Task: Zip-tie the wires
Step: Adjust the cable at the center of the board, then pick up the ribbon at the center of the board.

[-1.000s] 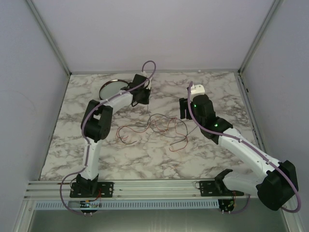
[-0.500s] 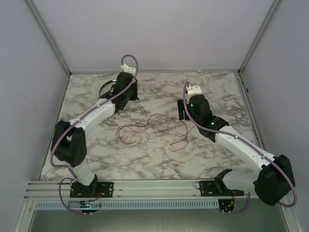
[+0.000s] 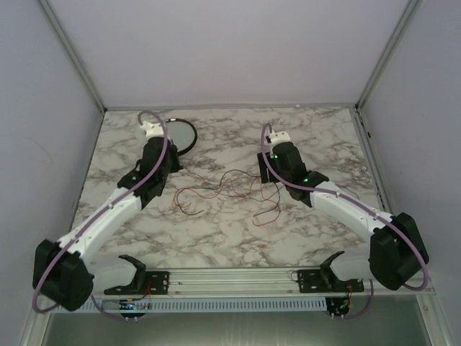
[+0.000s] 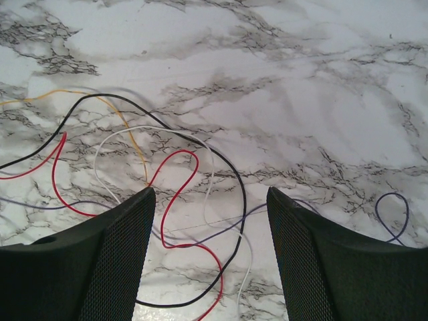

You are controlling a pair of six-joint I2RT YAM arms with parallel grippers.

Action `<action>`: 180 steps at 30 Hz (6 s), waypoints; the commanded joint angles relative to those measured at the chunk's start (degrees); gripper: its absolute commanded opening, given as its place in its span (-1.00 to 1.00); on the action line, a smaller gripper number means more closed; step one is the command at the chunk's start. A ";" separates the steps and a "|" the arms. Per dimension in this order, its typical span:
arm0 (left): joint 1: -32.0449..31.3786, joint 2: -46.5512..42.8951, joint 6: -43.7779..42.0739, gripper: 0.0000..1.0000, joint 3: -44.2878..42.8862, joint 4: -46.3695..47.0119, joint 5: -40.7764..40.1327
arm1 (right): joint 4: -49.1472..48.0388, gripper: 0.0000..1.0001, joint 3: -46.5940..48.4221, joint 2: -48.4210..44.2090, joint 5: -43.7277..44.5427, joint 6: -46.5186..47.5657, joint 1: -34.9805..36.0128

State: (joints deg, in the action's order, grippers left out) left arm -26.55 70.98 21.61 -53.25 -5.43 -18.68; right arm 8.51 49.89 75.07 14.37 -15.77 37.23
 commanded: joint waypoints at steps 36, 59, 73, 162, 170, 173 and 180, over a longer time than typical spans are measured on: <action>0.09 -33.93 1.89 1.00 17.97 4.57 -8.73 | -0.93 0.48 -1.80 -3.54 4.17 -10.39 -13.74; 0.09 -32.66 -0.29 1.00 18.64 15.28 1.13 | -2.72 0.68 -5.68 -7.92 2.41 -11.75 -22.17; 0.09 -34.25 -0.21 1.00 18.36 14.80 -0.15 | -2.92 0.68 -5.92 -9.47 0.18 -8.86 -25.93; 0.09 -29.04 -14.94 1.00 18.52 20.16 -1.21 | 22.02 -0.30 52.21 57.73 29.53 -42.22 -14.05; 0.09 -29.63 -15.45 1.00 18.15 19.69 -1.43 | 22.69 -0.48 50.95 57.76 29.96 -41.71 -14.09; 0.09 -29.74 -15.32 1.00 18.07 19.59 -1.31 | 22.77 -0.66 50.91 58.02 29.95 -41.42 -14.10; 0.09 -30.57 -15.19 1.00 17.84 18.91 -1.23 | 22.82 -0.80 51.19 58.11 30.45 -40.79 -14.11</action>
State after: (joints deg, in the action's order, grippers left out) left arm -26.52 41.78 7.05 -33.80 13.72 -19.53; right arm 29.69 99.79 131.70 43.53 -57.10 22.72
